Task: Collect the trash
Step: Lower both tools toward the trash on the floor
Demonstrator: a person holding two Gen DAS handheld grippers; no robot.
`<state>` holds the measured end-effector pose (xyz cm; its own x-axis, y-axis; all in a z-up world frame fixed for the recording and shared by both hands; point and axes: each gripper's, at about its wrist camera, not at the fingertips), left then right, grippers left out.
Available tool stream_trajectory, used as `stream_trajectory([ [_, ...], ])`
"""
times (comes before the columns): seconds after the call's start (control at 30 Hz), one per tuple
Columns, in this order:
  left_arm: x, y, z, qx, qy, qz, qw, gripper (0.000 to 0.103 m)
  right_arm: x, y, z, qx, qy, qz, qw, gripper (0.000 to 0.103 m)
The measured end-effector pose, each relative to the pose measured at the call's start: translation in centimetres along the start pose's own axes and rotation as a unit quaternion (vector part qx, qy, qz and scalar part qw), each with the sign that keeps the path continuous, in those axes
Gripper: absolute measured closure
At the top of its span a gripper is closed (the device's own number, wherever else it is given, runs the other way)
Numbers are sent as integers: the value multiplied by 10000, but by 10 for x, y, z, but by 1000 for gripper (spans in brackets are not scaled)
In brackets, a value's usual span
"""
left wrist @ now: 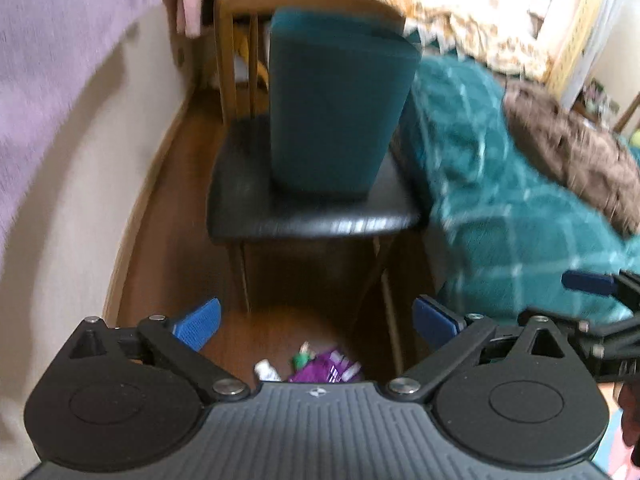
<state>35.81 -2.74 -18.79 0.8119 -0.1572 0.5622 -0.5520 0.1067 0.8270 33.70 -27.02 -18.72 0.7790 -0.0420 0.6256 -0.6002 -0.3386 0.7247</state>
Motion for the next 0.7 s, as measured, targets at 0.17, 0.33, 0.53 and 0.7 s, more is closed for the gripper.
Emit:
stream_trajectory([
  [0.17,-67,-79,-5,-236,-47,-576,9981,0,-62,-70,25,-339,-255,-312,9986,0],
  [0.33,-144,-171,5,-272,-109,-1169,9927,0,-131,-149,60,-619,-498,-782,9938,0],
  [0.53,-249,-271,21,-312,48,-1927,9807,0,-212,-249,101,-837,-490,-1441,9848,4],
  [0.7,-322,-336,34,-358,9,-2427,9694,0,-283,-325,123,-913,-301,-1998,9751,5],
])
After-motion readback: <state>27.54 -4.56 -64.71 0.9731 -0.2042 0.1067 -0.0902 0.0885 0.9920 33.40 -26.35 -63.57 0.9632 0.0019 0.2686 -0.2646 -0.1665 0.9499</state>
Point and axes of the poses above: each gripper's, at about its wrist camera, not at the fingertips, and y roughly against the way its jaws point, z to its right, x to its top, and after that the axes turned 10 degrees about -y, right-handed
